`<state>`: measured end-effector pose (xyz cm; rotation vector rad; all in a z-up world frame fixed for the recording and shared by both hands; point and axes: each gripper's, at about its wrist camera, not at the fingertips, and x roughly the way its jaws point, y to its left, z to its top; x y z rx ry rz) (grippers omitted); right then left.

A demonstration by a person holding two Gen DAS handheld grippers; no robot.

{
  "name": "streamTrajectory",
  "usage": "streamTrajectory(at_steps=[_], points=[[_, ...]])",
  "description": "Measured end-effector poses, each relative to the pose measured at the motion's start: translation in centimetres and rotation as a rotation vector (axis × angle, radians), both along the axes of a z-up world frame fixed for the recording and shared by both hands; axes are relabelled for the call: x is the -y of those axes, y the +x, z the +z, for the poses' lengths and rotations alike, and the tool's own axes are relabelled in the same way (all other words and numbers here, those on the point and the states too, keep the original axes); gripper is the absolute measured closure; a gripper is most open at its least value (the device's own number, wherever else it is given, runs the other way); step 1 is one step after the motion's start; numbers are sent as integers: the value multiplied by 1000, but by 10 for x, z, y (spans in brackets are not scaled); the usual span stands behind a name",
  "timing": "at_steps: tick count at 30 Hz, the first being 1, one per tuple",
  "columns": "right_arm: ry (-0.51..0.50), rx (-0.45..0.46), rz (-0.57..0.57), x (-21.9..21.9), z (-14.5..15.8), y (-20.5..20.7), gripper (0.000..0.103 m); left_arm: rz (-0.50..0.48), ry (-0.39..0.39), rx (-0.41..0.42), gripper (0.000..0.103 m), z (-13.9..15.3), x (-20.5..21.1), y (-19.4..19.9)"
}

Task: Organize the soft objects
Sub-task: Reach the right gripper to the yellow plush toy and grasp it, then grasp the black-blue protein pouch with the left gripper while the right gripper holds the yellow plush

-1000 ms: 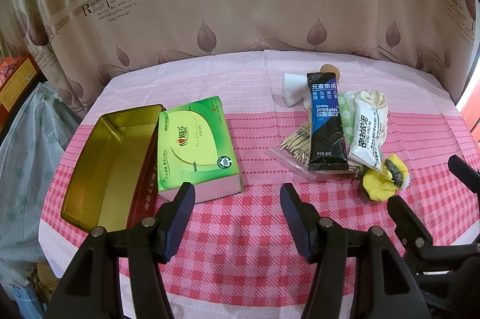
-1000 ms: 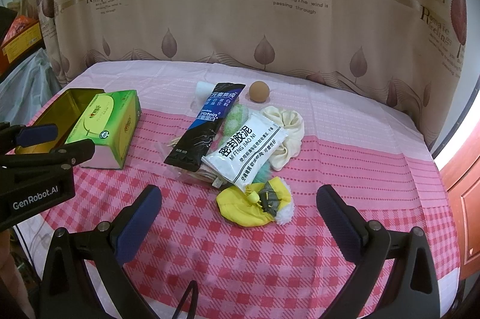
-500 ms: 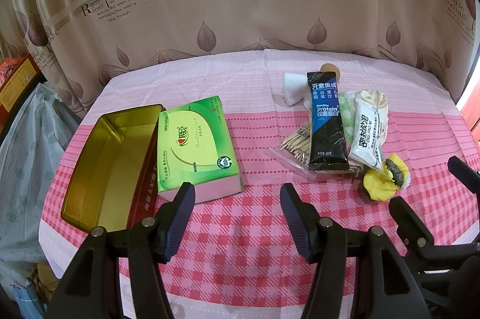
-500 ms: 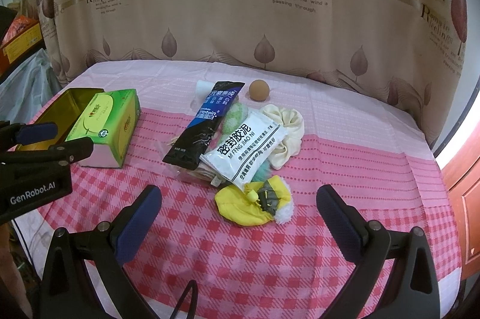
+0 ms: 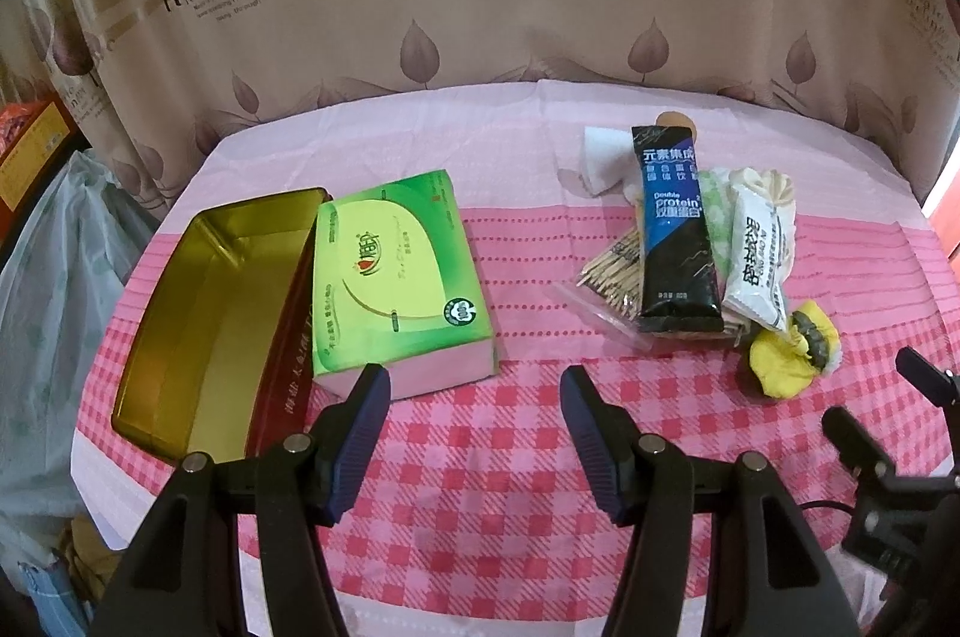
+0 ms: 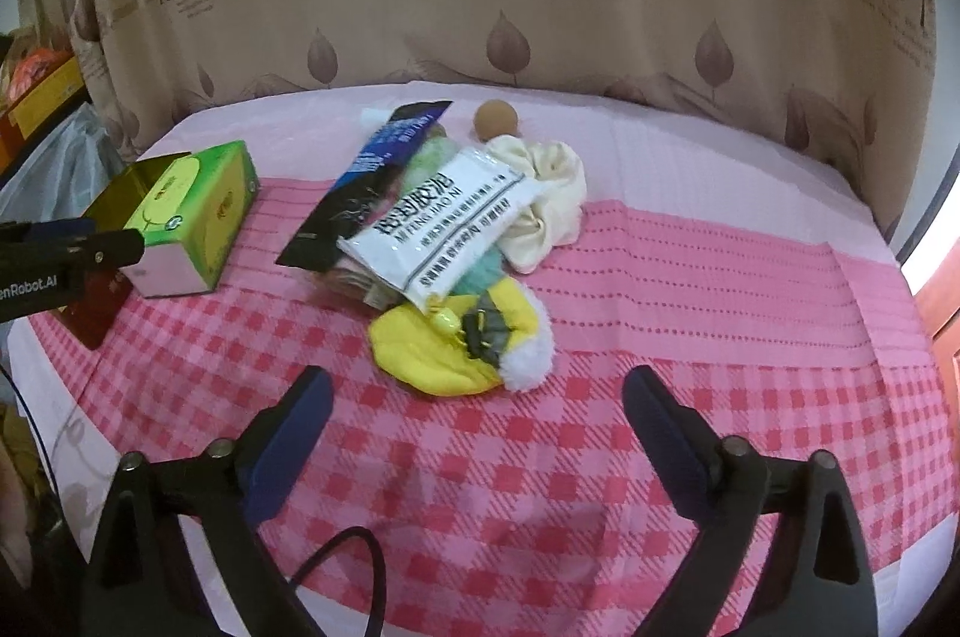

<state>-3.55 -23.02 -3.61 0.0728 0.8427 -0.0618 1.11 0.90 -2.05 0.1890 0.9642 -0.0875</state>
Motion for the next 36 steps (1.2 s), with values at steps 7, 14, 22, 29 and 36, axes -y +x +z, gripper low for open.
streamTrajectory(at_steps=[7, 14, 22, 29, 36], points=[[28, -17, 17, 6, -10, 19, 20, -12, 10, -16, 43, -9, 6, 7], [37, -66, 23, 7, -31, 45, 20, -18, 21, -25, 43, -14, 9, 16], [32, -98, 49, 4, -44, 65, 25, -29, 31, -43, 43, -18, 15, 30], [74, -97, 62, 9, -48, 65, 55, -41, 27, -57, 43, -16, 25, 42], [77, -87, 31, 27, -48, 49, 69, -69, 1, -71, 43, -9, 39, 52]])
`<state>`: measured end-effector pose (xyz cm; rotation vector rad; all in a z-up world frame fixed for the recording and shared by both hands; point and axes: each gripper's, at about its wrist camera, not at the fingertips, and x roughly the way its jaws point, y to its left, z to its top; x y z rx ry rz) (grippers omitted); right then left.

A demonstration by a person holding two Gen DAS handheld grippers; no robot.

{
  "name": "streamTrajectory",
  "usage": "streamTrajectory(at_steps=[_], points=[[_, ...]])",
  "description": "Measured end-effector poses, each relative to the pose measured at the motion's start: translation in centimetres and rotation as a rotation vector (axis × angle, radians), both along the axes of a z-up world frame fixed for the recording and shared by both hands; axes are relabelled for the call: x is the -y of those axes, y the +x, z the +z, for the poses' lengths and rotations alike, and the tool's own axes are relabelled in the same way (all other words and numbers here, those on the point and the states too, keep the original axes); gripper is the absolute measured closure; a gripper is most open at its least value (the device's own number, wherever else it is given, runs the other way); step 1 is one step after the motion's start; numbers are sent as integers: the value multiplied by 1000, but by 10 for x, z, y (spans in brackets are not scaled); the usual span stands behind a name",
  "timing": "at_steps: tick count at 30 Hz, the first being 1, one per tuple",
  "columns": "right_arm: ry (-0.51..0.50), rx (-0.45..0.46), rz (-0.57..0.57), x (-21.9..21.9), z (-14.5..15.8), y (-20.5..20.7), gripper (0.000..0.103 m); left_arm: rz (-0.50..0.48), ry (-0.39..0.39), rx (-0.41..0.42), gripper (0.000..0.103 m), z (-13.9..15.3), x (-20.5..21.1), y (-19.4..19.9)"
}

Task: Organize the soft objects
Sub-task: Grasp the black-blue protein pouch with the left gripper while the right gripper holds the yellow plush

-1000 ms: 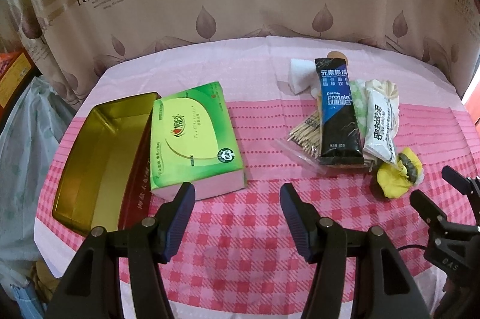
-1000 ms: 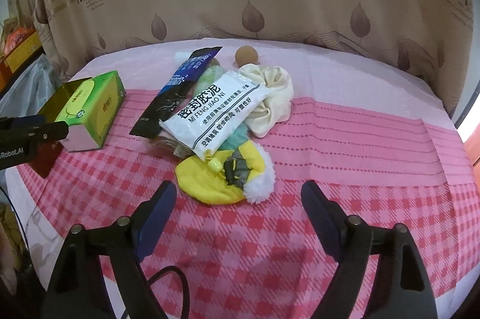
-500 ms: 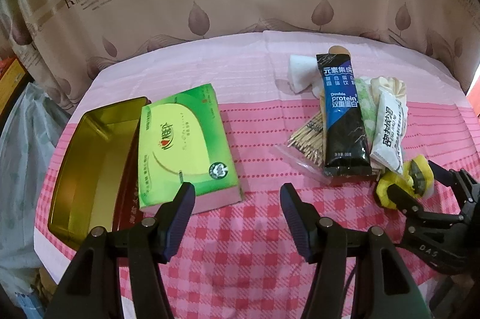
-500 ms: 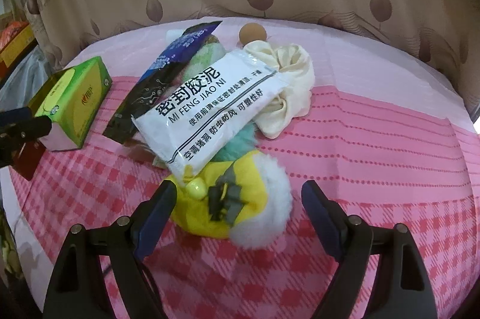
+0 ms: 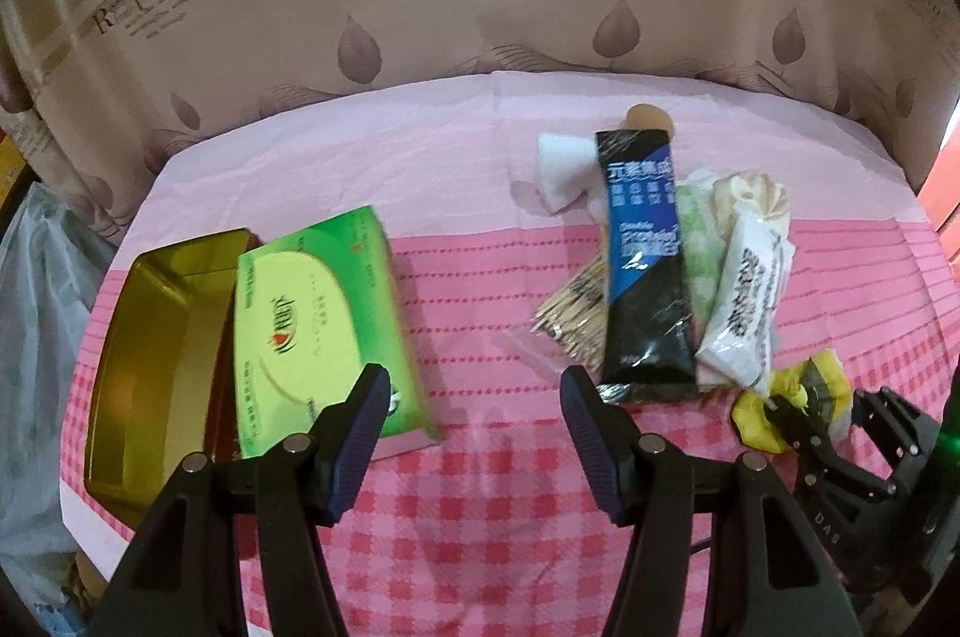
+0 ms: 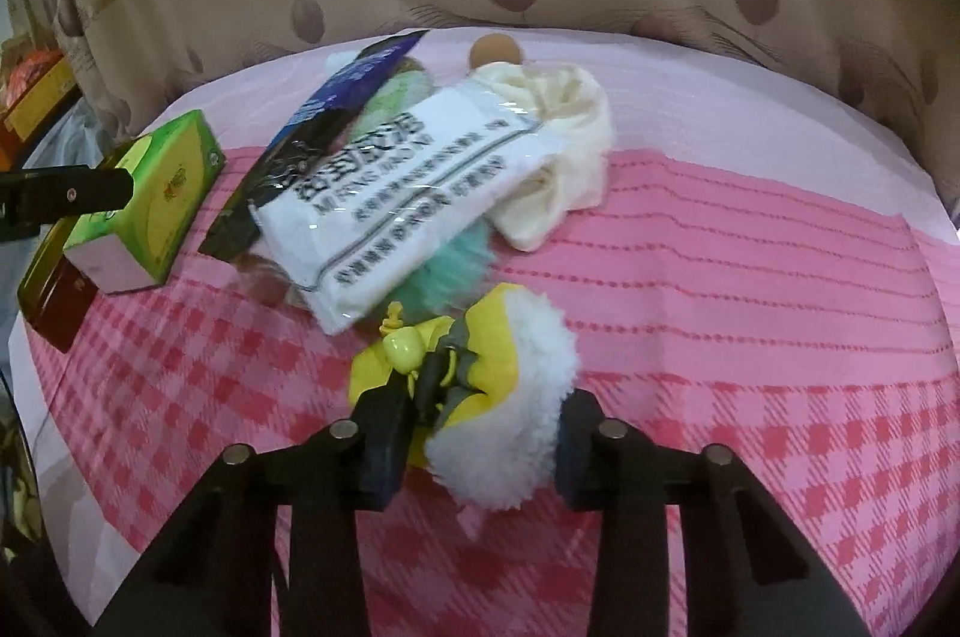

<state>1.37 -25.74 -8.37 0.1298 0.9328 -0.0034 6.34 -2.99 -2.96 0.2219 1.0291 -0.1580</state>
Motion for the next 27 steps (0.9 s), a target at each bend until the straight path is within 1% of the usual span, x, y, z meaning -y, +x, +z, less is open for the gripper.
streamTrajectory(at_steps=[4, 8, 10, 14, 16, 18, 22, 23, 27], points=[[-30, 4, -68, 18, 0, -8, 70, -25, -18, -9, 43, 3, 12, 6], [-8, 0, -124, 37, -2, -10, 70, -61, -45, -27, 43, 7, 26, 14], [7, 4, -124, 39, -3, -9, 70, -92, -71, -48, 43, 8, 36, 21], [-30, 19, -120, 33, -4, -11, 69, -131, -86, -77, 43, 4, 52, 37], [-26, 26, -121, 33, -5, -10, 69, -146, -108, -89, 43, 2, 57, 44], [-8, 31, -122, 35, -5, -10, 69, -163, -111, -99, 43, -1, 64, 51], [-11, 35, -122, 33, -5, -13, 68, -192, -122, -122, 43, -9, 77, 61], [-10, 37, -122, 34, -5, -14, 68, -189, -112, -127, 43, -12, 79, 64], [-1, 39, -121, 37, -6, -13, 68, -190, -124, -140, 43, -19, 83, 72]])
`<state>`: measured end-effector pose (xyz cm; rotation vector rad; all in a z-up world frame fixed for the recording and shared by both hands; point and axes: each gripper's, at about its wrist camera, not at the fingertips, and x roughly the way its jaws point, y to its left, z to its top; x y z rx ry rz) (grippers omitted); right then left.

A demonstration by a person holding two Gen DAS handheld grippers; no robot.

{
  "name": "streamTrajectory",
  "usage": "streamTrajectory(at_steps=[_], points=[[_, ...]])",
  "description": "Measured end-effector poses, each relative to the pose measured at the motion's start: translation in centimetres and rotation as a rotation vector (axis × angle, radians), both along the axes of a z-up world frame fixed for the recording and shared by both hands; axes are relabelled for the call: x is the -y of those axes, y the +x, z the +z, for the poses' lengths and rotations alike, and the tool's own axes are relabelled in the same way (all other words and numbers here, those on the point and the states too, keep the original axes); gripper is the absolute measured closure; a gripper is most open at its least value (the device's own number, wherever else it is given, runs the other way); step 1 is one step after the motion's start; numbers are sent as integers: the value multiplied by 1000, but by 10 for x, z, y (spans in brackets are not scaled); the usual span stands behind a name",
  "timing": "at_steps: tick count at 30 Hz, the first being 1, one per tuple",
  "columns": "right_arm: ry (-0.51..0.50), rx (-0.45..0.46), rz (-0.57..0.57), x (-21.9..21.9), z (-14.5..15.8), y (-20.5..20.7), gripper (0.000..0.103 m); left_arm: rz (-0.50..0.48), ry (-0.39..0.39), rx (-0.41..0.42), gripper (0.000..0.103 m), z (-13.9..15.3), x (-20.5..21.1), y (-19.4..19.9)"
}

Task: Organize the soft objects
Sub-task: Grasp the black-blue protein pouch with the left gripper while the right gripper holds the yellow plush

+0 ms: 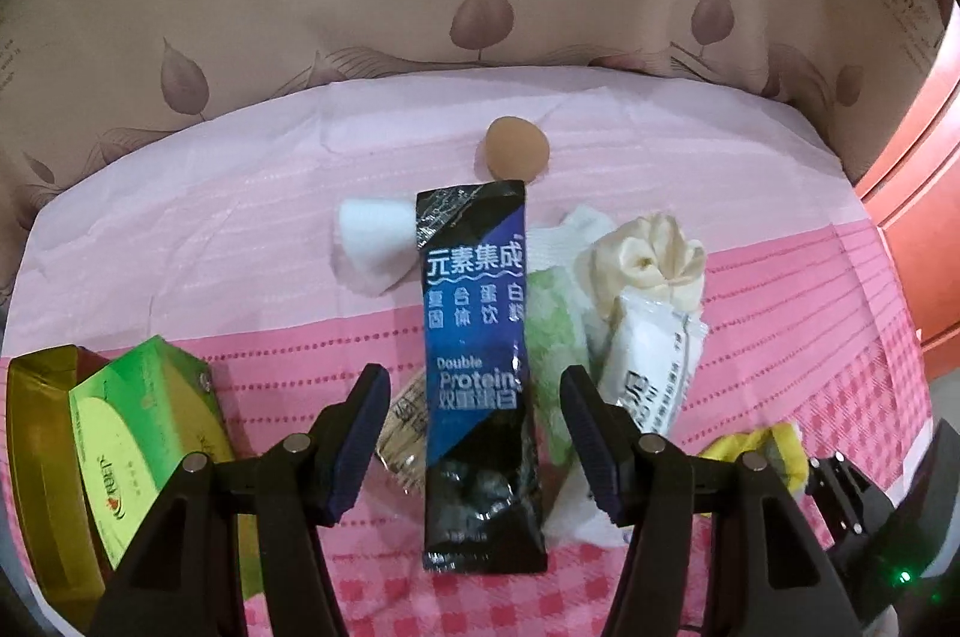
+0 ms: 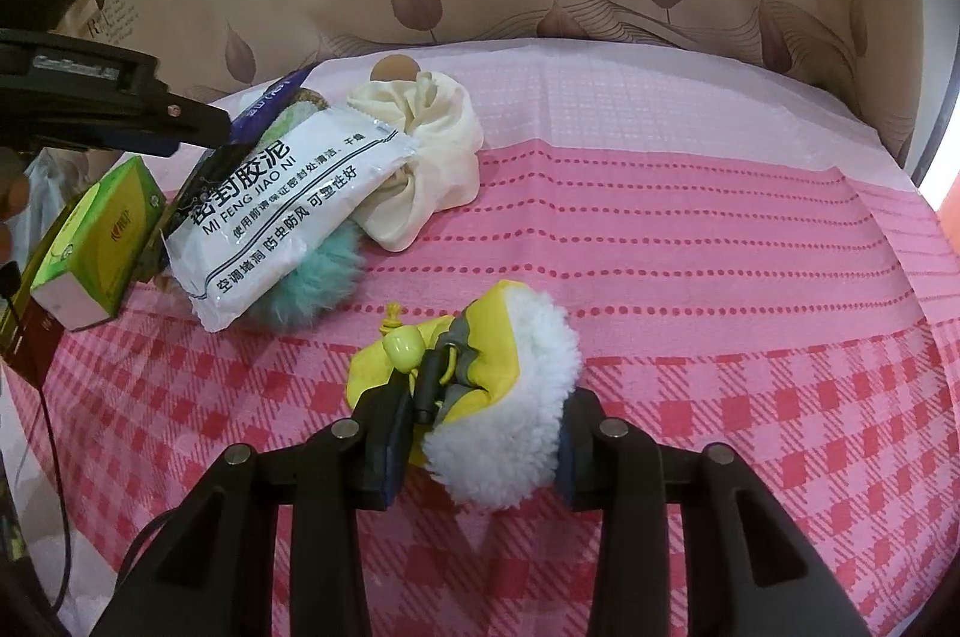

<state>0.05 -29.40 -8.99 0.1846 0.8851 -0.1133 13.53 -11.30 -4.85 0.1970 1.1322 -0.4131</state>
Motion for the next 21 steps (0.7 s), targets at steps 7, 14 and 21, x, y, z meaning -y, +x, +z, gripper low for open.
streamTrajectory(at_steps=[7, 14, 21], points=[[4, 1, 0, 1, 1, -1, 67, 20, -14, -15, 43, -14, -5, 12], [5, 1, 0, 2, 3, 0, 66, 47, -50, -70, 43, -27, -11, 19], [4, 1, 0, 2, 3, 0, 66, 27, -74, -84, 66, -26, -10, 15]])
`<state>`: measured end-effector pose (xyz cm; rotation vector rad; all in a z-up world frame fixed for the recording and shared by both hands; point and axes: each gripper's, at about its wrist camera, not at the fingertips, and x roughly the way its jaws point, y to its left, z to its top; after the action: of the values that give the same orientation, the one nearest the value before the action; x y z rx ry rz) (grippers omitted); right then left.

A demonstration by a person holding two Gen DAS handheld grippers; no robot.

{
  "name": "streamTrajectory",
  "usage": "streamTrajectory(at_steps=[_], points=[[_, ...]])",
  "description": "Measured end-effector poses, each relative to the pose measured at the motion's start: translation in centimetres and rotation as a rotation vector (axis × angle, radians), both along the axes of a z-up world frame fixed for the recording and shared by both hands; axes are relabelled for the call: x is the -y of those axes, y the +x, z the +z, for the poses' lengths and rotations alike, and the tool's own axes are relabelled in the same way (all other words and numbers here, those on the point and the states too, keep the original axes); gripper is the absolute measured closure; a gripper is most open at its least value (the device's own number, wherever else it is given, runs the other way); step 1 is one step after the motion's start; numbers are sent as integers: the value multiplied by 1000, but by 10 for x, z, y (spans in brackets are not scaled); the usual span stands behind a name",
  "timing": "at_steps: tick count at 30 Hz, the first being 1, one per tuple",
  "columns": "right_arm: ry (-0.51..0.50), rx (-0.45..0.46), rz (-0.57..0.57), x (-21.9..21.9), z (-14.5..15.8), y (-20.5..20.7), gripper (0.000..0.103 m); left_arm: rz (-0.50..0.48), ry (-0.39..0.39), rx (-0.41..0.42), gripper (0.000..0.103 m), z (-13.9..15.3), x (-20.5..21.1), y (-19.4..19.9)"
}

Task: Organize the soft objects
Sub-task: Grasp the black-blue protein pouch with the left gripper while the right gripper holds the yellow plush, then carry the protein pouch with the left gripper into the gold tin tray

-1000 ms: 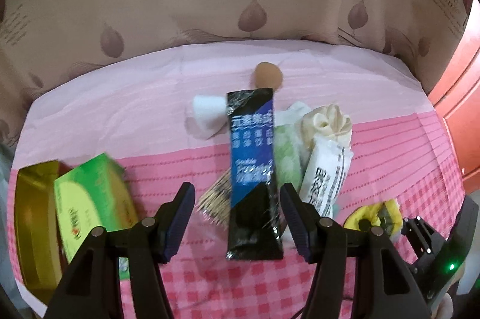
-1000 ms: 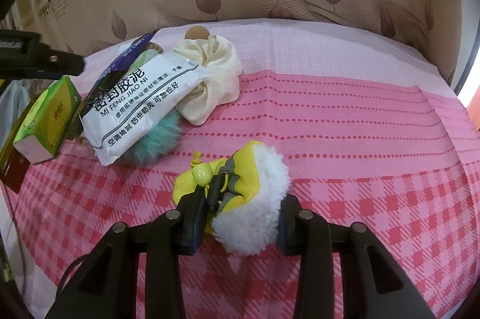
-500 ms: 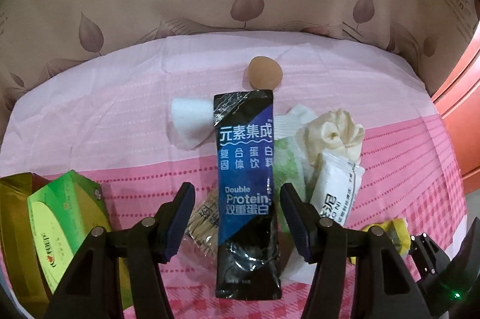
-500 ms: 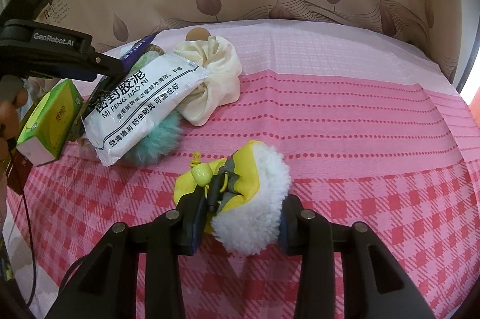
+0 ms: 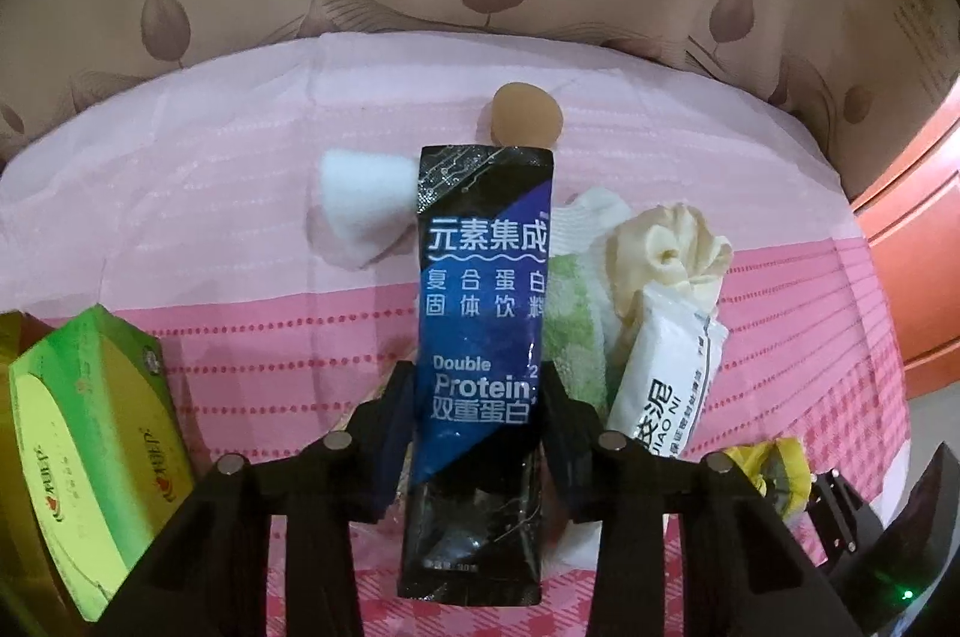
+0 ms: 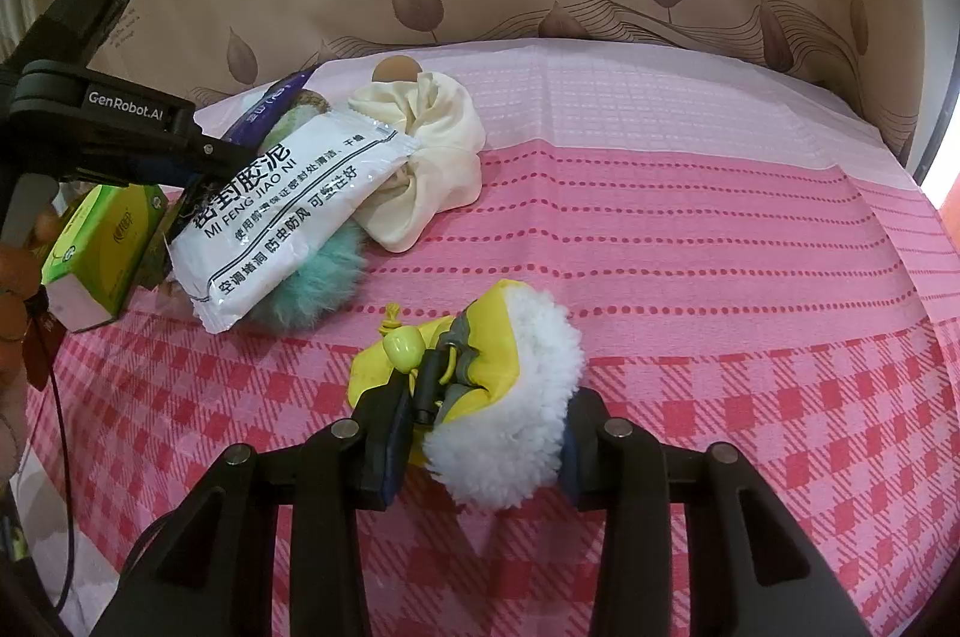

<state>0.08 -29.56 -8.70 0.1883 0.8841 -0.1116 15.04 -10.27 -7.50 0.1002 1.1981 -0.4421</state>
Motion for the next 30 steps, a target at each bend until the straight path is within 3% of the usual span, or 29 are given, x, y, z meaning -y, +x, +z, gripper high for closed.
streamTrajectory(at_steps=[12, 30], points=[[1, 1, 0, 1, 0, 0, 66, -32, 4, 39, 68, 18, 2, -15], [-10, -2, -1, 0, 0, 0, 66, -40, 59, 166, 68, 76, -13, -55]])
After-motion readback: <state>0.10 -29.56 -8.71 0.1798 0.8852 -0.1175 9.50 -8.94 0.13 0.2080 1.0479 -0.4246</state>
